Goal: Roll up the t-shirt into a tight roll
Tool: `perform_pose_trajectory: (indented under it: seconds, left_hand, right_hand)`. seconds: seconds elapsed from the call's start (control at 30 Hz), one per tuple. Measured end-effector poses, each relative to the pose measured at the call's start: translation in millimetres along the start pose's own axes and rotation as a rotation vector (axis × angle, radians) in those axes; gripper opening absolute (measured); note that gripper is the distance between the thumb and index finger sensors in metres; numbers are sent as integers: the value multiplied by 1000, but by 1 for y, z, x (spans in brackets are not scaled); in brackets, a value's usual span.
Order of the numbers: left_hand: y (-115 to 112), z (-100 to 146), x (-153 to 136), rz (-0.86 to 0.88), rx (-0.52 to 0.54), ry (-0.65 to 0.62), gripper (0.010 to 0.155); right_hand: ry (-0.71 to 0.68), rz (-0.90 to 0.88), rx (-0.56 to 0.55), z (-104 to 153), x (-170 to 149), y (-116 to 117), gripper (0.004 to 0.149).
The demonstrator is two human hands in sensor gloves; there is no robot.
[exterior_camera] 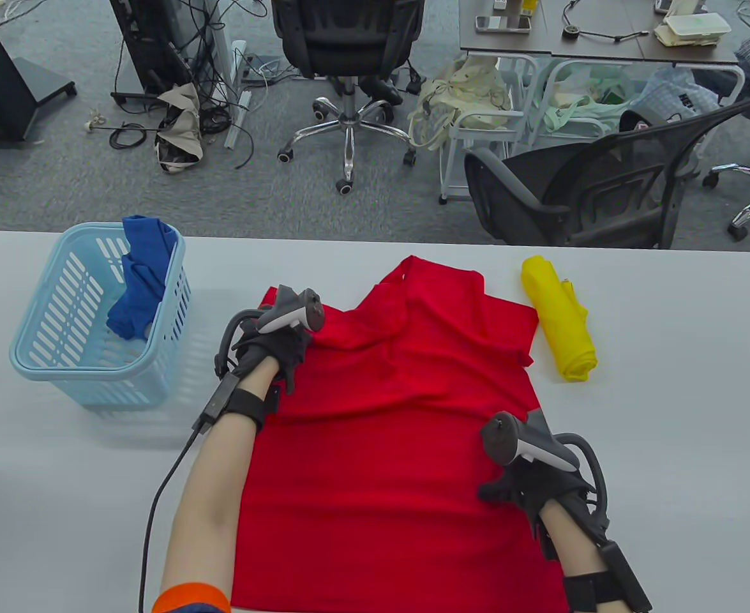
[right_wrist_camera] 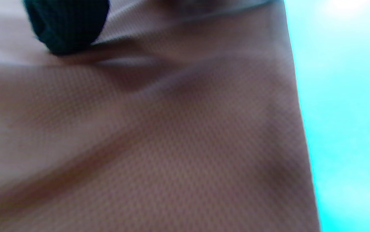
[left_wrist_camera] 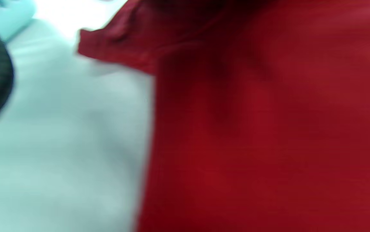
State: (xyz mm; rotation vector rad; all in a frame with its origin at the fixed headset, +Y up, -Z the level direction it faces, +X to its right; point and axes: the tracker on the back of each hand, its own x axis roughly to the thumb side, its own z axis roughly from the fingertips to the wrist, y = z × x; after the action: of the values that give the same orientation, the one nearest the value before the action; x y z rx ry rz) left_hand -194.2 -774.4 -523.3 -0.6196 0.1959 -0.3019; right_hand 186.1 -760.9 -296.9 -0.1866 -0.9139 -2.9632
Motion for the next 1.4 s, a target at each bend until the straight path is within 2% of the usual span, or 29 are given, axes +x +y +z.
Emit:
perform_pose_trajectory:
  seconds: [0.07, 0.13, 0.27, 0.33, 0.37, 0.47, 0.5, 0.57, 0.63, 0.7, 0.77, 0.8, 0.83, 0.9, 0.97, 1.03, 1.07, 1.13, 1.2, 1.27, 1.33, 1.4]
  left_hand:
    - [5, -9, -15, 16, 43, 217, 65]
    - [6, -16, -25, 134, 10, 235, 66]
    - [8, -16, -25, 70, 2, 249, 66]
    - [6, -13, -24, 94, -30, 207, 66]
    - [5, -7, -22, 139, -31, 142, 66]
    - [6, 18, -16, 143, 66, 34, 67]
    - [4, 35, -13, 111, 113, -34, 68]
    - [-2, 56, -11, 103, 138, -114, 70]
    - [-19, 85, -7, 116, 140, -229, 72]
    - [-40, 113, -2, 114, 96, -297, 73]
    - [-71, 143, 6, 8, 57, -369, 77]
    - [-79, 147, 7, -26, 64, -374, 80]
    - [-100, 156, 10, -126, 83, -372, 83]
    - [-124, 162, 6, -232, 106, -310, 79]
    - [-136, 172, -5, -134, 97, -357, 78]
    - [-135, 182, -12, -112, 50, -375, 81]
    - [-133, 187, -15, -130, 71, -380, 84]
    - [-126, 188, -19, -147, 132, -372, 83]
    - [-121, 177, -19, -90, 128, -353, 81]
    - [-122, 156, -19, -26, 58, -332, 79]
    - [-131, 133, -18, 11, -42, -323, 79]
    - [-129, 124, -23, 24, -42, -346, 79]
  right_hand:
    - [1, 11, 0, 1, 0, 1, 95]
    - [1, 13, 1, 1, 0, 1, 97]
    - [-1, 17, -1, 1, 0, 1, 99]
    - [-4, 19, -1, 1, 1, 2, 100]
    - [-5, 23, -4, 2, 2, 3, 100]
    - [-10, 25, -3, 2, 2, 4, 100]
    - [-13, 21, -3, 2, 2, 4, 100]
    - [-14, 23, -4, 2, 3, 4, 100]
    - [-14, 28, -6, 2, 3, 4, 100]
    - [-14, 29, -6, 2, 3, 4, 99]
    - [-13, 41, -9, 2, 4, 4, 100]
    - [-13, 42, -9, 3, 4, 4, 102]
    - [-18, 49, -10, 4, 6, 4, 104]
    - [-28, 78, 0, 6, 9, 4, 106]
    - [-57, 106, 13, 8, 15, 3, 108]
    - [-76, 113, 2, 7, 19, -1, 107]
    - [-84, 105, -4, 5, 21, -4, 106]
    - [-87, 75, -13, -4, 25, -7, 99]
    - [-93, 47, 12, -12, 30, -3, 91]
    - [-103, 83, 77, -15, 36, 4, 89]
    - [-100, 128, 21, -11, 36, -7, 87]
    - [-107, 95, 8, -10, 32, -22, 80]
